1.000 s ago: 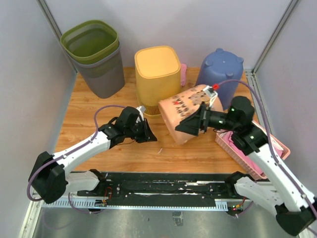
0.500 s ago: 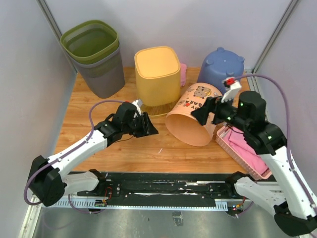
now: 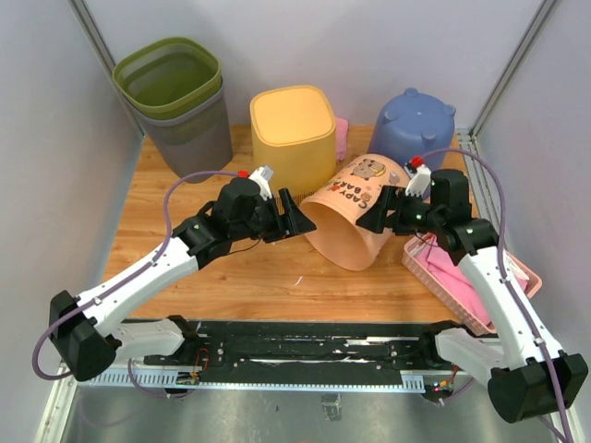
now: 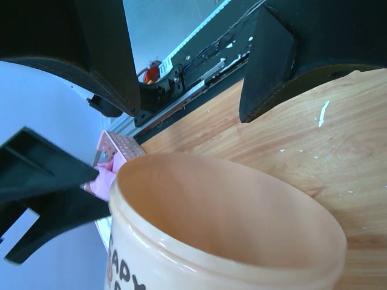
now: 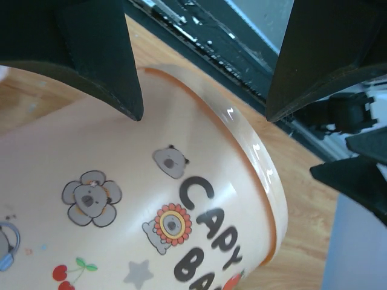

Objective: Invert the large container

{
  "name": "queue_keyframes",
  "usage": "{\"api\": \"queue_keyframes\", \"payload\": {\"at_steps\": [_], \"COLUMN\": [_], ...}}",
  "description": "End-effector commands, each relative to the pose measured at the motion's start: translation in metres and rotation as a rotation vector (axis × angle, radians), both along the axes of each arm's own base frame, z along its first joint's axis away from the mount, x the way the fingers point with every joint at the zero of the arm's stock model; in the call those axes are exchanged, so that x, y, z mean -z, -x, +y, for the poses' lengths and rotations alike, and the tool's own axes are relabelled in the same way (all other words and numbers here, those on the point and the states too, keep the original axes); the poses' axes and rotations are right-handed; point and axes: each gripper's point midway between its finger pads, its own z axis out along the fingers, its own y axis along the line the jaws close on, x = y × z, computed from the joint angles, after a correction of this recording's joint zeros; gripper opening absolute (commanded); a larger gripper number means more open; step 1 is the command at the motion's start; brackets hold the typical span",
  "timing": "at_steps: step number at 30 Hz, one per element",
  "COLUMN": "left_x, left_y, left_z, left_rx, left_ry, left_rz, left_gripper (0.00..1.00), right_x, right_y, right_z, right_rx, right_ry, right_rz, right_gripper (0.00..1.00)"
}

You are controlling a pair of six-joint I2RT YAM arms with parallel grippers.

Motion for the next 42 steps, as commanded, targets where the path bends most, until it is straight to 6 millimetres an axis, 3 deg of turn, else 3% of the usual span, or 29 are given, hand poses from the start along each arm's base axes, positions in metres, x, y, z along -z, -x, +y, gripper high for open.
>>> {"api": "queue_keyframes", "payload": {"at_steps": [1, 6, 11, 14, 17, 19, 21, 25, 29, 36, 42], "left_x": [-0.015, -0.016, -0.015, -0.01, -0.01, -0.012, -0.014, -0.02, -0.023, 0.003, -0.001], "left_y": [-0.006, -0.003, -0.007, -0.009, -0.011, -0.012, -0.011, -0.015, -0.016, -0.03, -0.028], "left_z": [0.021, 0.039, 0.045, 0.041, 0.036, 0.03, 0.018, -0.003, -0.03, -0.054, -0.058], "left_rx": [-0.091, -0.14, -0.155, -0.128, -0.115, -0.119, -0.117, -0.135, -0.125, -0.132, -0.11], "left_ry": [0.012, -0.007, -0.034, -0.061, -0.076, -0.102, -0.127, -0.15, -0.159, -0.197, -0.171], "left_rz": [-0.021, -0.019, -0.04, -0.041, -0.05, -0.078, -0.104, -0.127, -0.128, -0.077, -0.089], "left_gripper": [0.73, 0.77, 0.82, 0.82, 0.82, 0.82, 0.83, 0.85, 0.85, 0.85, 0.85], "right_x": [-0.019, -0.026, -0.038, -0.053, -0.059, -0.06, -0.061, -0.041, -0.02, -0.009, 0.008], "right_y": [0.028, 0.053, 0.058, 0.06, 0.05, 0.031, 0.011, -0.02, -0.052, -0.097, -0.1], "right_z": [0.039, 0.074, 0.117, 0.123, 0.095, 0.056, 0.004, -0.076, -0.091, -0.107, -0.089], "right_rx": [-0.167, -0.278, -0.384, -0.438, -0.337, -0.173, 0.034, 0.324, 0.354, 0.389, 0.266], "right_ry": [-0.19, -0.249, -0.305, -0.302, -0.145, 0.0, 0.103, 0.144, -0.014, -0.076, -0.137], "right_rz": [0.002, 0.006, -0.01, -0.026, -0.117, -0.21, -0.256, -0.189, -0.099, -0.086, -0.028], "right_gripper": [0.84, 0.84, 0.84, 0.83, 0.82, 0.85, 0.89, 0.91, 0.9, 0.91, 0.9]}}
